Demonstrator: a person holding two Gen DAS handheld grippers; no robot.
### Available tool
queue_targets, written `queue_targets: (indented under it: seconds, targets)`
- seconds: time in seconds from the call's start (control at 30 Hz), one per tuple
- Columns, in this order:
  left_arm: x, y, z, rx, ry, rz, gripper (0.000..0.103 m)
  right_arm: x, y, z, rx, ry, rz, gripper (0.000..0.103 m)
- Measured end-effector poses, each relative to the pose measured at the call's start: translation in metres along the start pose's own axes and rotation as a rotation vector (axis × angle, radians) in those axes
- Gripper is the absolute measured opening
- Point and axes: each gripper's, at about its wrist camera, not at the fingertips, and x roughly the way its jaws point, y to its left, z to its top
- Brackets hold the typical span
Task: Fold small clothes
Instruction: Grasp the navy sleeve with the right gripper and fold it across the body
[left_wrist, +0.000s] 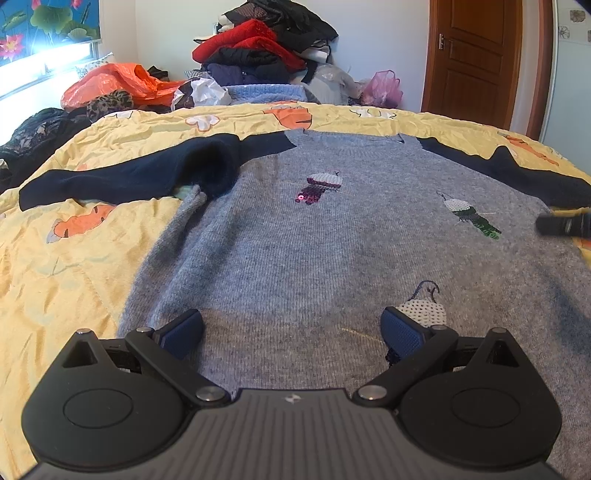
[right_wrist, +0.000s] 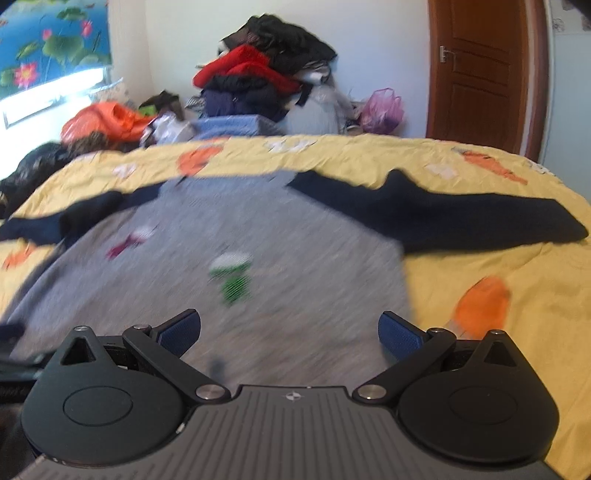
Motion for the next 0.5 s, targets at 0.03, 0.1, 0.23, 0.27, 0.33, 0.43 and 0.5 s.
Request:
queue_targets:
  seconds: [0.03, 0.1, 0.23, 0.27, 0.33, 0.43, 0.5]
  targets:
    - [0.000, 0.000, 0.000, 0.000, 0.000, 0.001, 0.103, 0.003, -0.017, 0.008, 0.010, -0.015, -0.014, 0.103]
    - [0.000, 0.000, 0.000, 0.000, 0.000, 0.000, 0.103, 0.010, -0.054, 0.026, 0.020, -0.047, -0.065, 0.103]
    - [0.000, 0.000, 0.000, -0.006, 0.001, -0.006, 0.103, 0.032, -0.154, 0.057, 0.175, -0.055, -0.182, 0.099]
    - [0.000, 0.000, 0.000, -0.007, 0.001, -0.007, 0.103, 0.034, -0.180, 0.063, 0.242, -0.064, -0.190, 0.095]
    - [0.000, 0.001, 0.000, -0.009, 0.001, -0.011, 0.103, 0.040, -0.240, 0.068, 0.435, -0.090, -0.207, 0.090]
    - [0.001, 0.002, 0.001, -0.011, 0.001, -0.013, 0.103, 0.043, -0.306, 0.066, 0.689, -0.134, -0.197, 0.089]
    - [0.001, 0.002, 0.000, -0.011, 0.001, -0.013, 0.103, 0.048, -0.332, 0.061, 0.762, -0.148, -0.187, 0.085]
